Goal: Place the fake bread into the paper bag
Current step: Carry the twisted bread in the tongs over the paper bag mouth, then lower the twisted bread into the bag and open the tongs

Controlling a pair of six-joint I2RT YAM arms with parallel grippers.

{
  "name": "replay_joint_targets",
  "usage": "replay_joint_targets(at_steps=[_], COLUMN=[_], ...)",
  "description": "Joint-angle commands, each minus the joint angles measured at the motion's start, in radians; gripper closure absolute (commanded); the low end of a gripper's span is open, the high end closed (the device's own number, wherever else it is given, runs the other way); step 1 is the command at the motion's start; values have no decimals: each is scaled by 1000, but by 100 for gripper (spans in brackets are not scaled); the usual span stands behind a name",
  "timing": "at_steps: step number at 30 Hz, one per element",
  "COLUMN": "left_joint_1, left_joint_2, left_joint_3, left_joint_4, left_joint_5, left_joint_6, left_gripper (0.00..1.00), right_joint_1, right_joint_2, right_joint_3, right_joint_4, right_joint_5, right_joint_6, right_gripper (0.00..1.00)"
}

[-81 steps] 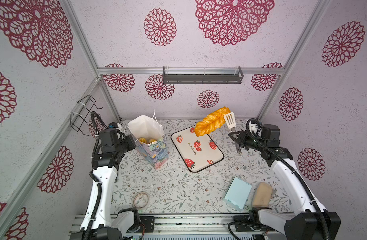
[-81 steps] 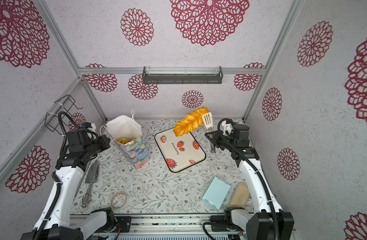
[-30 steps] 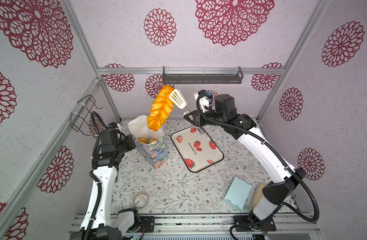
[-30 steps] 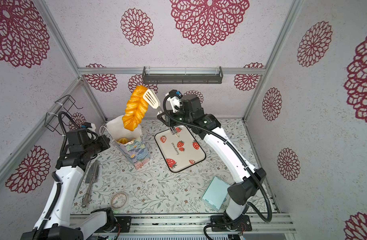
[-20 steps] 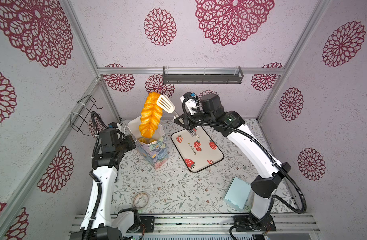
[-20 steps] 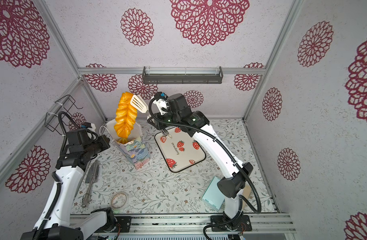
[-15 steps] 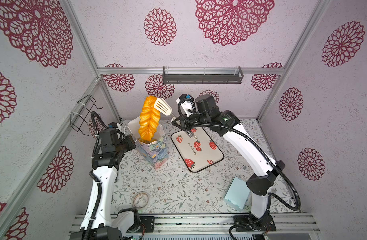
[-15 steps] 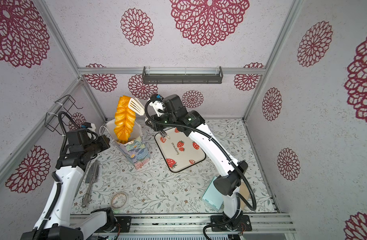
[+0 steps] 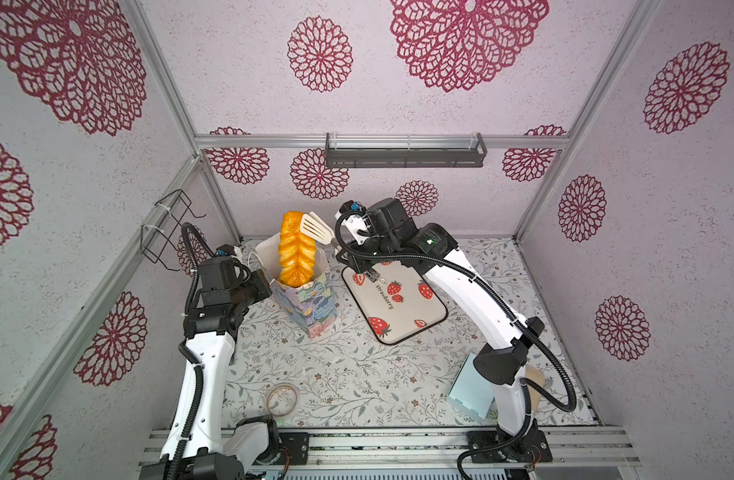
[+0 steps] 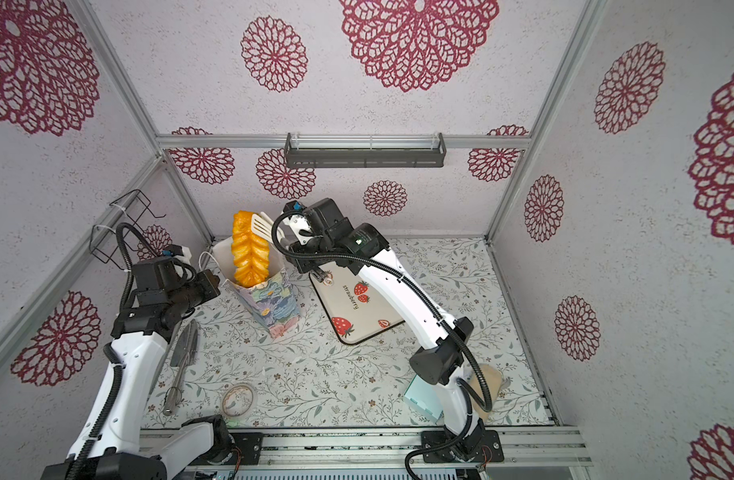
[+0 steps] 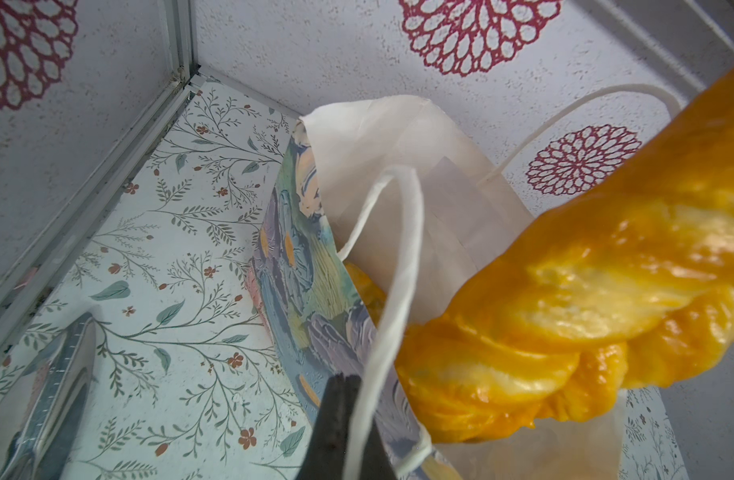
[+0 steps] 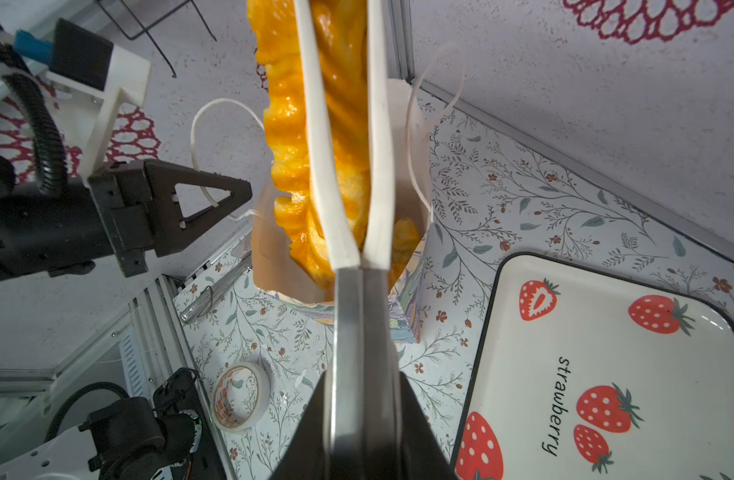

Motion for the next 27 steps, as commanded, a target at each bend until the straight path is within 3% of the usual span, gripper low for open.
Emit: replay_joint_targets(at_steps=[1, 15, 21, 27], left_joint_1=[3, 3, 4, 5], left_joint_2=[-13, -15, -15, -17], left_joint_3=[-6, -6, -6, -9], left_joint_4=[7, 7, 8, 7], left_joint_5=[-2, -1, 0, -1], left_joint_6=[1, 0, 0, 0], left_gripper=[100, 100, 100, 100], right_joint_1=[18, 45, 54, 54], right_joint_2=[-10, 65, 65, 46], right_joint_3=[50, 80, 86, 87], right_joint_4=[21, -23, -21, -16], right_joint_5=[51, 131, 119, 119], right_joint_6=[-49, -69, -76, -80], right_gripper=[78, 75, 47, 42])
